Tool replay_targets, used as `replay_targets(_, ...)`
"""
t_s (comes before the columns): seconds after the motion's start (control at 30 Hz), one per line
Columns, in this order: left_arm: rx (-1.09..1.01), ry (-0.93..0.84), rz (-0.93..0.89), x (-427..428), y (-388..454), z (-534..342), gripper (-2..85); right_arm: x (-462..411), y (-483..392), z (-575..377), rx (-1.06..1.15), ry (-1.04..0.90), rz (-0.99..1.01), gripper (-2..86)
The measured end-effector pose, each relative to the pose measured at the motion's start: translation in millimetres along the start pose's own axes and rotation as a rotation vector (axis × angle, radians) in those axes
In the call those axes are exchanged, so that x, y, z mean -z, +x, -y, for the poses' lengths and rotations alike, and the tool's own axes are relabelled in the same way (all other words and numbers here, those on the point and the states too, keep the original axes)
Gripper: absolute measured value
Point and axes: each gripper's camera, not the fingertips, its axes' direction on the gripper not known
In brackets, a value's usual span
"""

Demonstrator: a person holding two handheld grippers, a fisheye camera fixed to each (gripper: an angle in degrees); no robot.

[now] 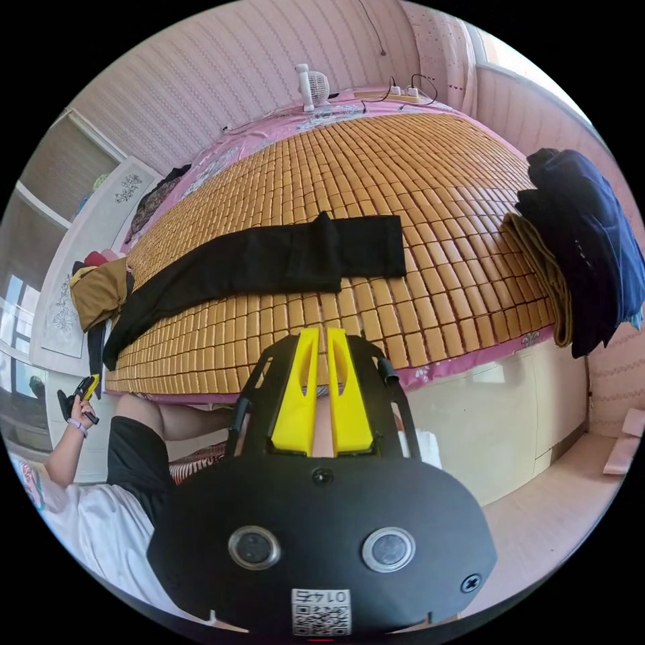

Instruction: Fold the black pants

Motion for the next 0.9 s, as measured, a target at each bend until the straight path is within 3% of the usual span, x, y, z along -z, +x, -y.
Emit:
replay_targets(0.23, -0.054, -0.031, -0.059, -44, 41, 35, 4.7, -21, -14, 27, 0.049, -0.029, 0.063, 4.2)
replay_targets(0.37, -0.109, -0.064, -0.047, -71, 64, 51, 4.8, -23, -23, 52, 0.066, 0.010, 0.002, 5.5)
replay_targets(0.67, -0.301, -0.129, 0.224, -154, 132, 78, 6.2, -66, -33, 109, 0.086, -0.040, -0.229, 9.0)
replay_targets(0.73, -0.331, -0.223, 0.306, -184, 139, 76, 6.3, -67, -34, 106, 0.109, 0.040, -0.236, 8.4)
replay_targets(0.9, -0.349, -0.183, 0.349, -189, 149, 75, 1.7, -66, -36, 100, 0.134, 0.046, -0.227, 1.8)
